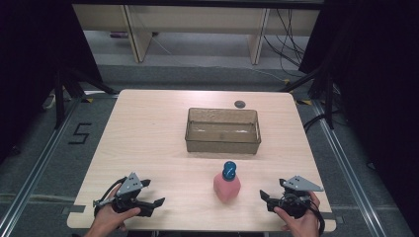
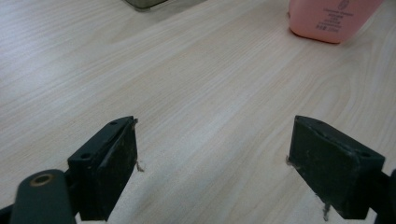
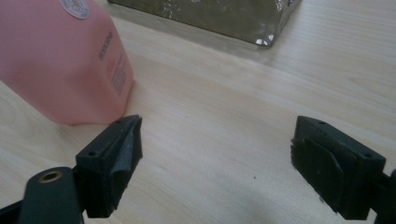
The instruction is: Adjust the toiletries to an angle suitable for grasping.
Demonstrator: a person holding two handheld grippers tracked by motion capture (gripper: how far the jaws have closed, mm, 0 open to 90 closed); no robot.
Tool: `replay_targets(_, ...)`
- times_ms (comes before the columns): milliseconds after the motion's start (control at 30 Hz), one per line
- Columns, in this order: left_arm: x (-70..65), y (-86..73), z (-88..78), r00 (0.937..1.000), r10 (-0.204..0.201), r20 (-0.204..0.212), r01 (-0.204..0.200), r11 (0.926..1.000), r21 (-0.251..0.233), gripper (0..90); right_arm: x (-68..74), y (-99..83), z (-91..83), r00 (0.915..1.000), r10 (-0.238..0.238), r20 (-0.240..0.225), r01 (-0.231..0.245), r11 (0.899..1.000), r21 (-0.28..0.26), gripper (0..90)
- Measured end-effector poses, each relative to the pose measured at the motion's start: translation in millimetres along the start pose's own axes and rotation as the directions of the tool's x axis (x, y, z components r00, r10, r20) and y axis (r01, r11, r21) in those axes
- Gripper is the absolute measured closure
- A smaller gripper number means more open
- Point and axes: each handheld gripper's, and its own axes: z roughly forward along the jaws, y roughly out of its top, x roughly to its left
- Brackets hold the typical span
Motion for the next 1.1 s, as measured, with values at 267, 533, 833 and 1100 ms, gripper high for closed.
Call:
replay_targets(267,0.3,-0.6,1.6,1.0000,0.005,0.000,-0.005,1.0000,-0.005,14.9,6.6,2.4,-4.5,0.9996,0.026,-0.012,-0.026,1.000,-0.010,15.7)
replay_targets(533,0.7,0.2,-0.3,1.0000,0.005,-0.004,-0.005,1.0000,0.008,14.9,8.5,6.2,-3.3,0.9987,-0.041,-0.032,0.038,0.997,-0.071,15.9)
replay_targets(833,0.4,0.3,-0.1,1.0000,0.005,0.000,-0.005,1.0000,0.009,14.9,14.7,8.9,-2.6,0.9969,-0.055,-0.057,0.049,0.994,-0.095,16.8)
replay_targets(1100,0.3,0.3,-0.2,1.0000,0.004,0.001,-0.004,1.0000,0.007,14.8,19.4,10.2,-2.8,0.9958,-0.028,-0.087,0.018,0.993,-0.120,17.3)
